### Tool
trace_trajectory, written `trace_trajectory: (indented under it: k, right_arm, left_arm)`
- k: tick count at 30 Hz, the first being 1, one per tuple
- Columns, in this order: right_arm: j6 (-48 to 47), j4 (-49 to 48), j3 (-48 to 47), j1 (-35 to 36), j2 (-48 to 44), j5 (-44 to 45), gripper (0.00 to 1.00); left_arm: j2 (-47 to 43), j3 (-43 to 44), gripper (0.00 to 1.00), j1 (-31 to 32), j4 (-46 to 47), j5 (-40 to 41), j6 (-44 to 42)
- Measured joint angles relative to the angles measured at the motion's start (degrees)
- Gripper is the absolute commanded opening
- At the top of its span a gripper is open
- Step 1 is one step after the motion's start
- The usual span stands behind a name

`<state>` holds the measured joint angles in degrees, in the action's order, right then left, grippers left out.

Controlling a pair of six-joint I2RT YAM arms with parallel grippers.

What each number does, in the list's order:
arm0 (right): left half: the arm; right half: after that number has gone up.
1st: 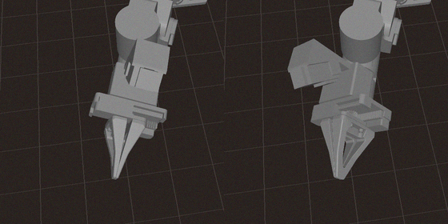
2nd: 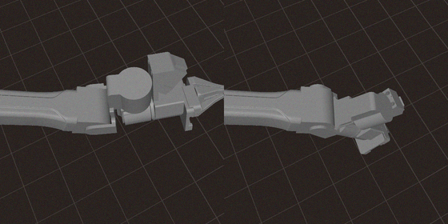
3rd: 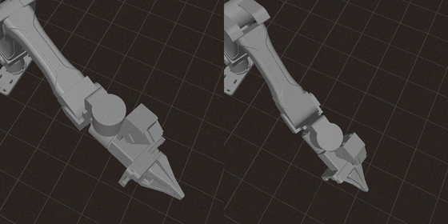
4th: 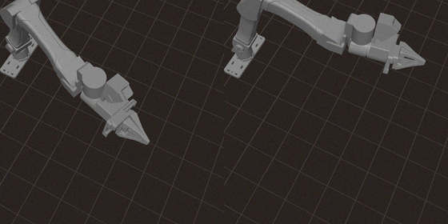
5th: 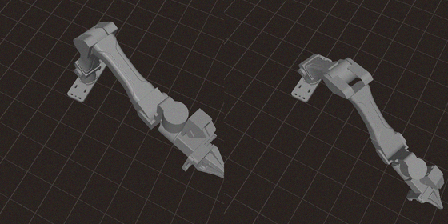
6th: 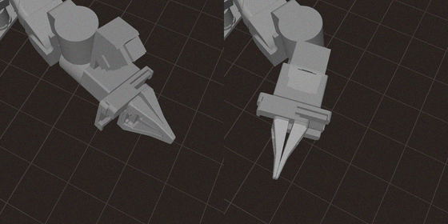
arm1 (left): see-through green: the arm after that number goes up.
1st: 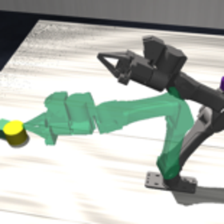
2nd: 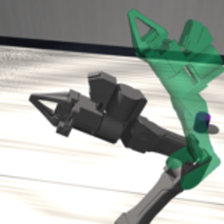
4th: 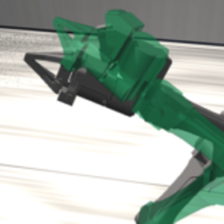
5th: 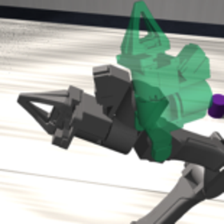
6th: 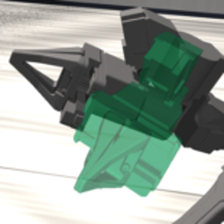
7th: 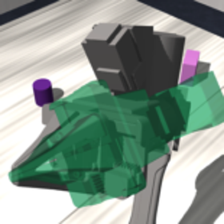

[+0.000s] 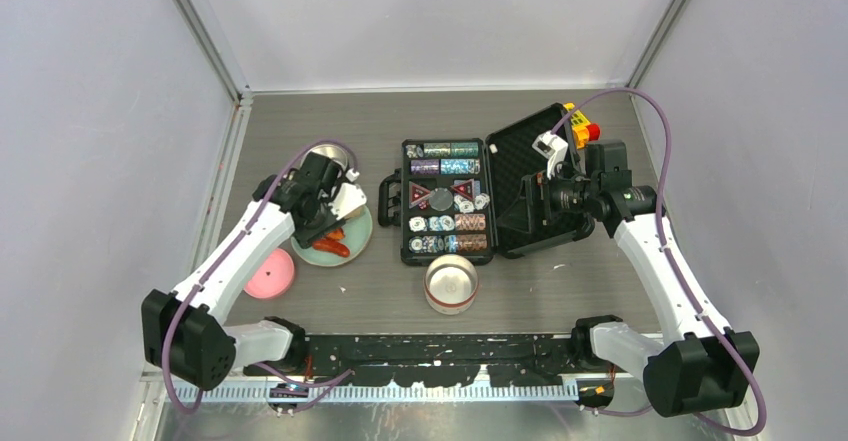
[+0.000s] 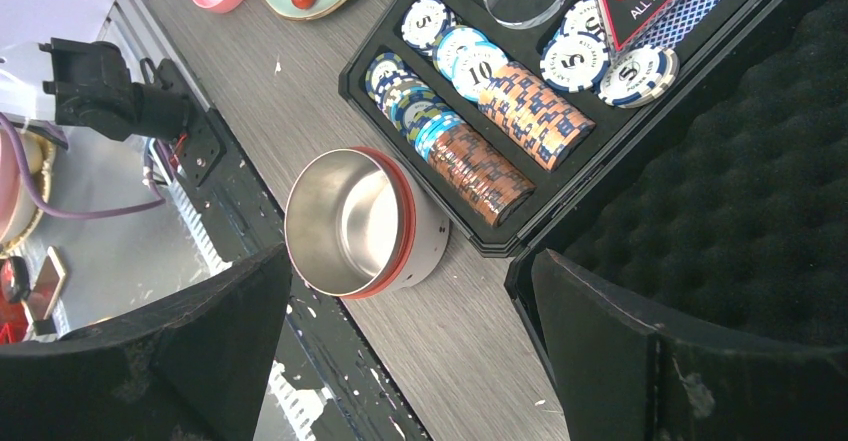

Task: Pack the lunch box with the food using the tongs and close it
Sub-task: Pick up the fake food from the plate.

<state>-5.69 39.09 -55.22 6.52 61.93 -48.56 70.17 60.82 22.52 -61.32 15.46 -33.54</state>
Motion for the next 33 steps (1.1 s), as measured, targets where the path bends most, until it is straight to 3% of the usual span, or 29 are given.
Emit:
trace_trajectory:
  k: [7,13,23,33]
  right_arm:
    - [-0.02,0.04,0.0,0.0,0.59,-0.09,0.95]
    - [-0.02,0.07,0.0,0.0,0.85,-0.13,0.95]
    - [-0.02,0.15,0.0,0.0,0.85,-0.15,0.95]
    - [-0.02,0.46,0.0,0.0,0.85,-0.15,0.95]
  left_arm:
    - [1.11,-1.57,0.45,1.29,1.88,3.04,-0.02]
    - [1.51,-2.47,0.36,2.4,3.52,5.51,-0.2]
    - [1.2,-2.97,0.01,2.64,3.85,7.3,-0.2]
    - [-1.7,-1.22,0.0,2.64,0.39,6.75,0.81]
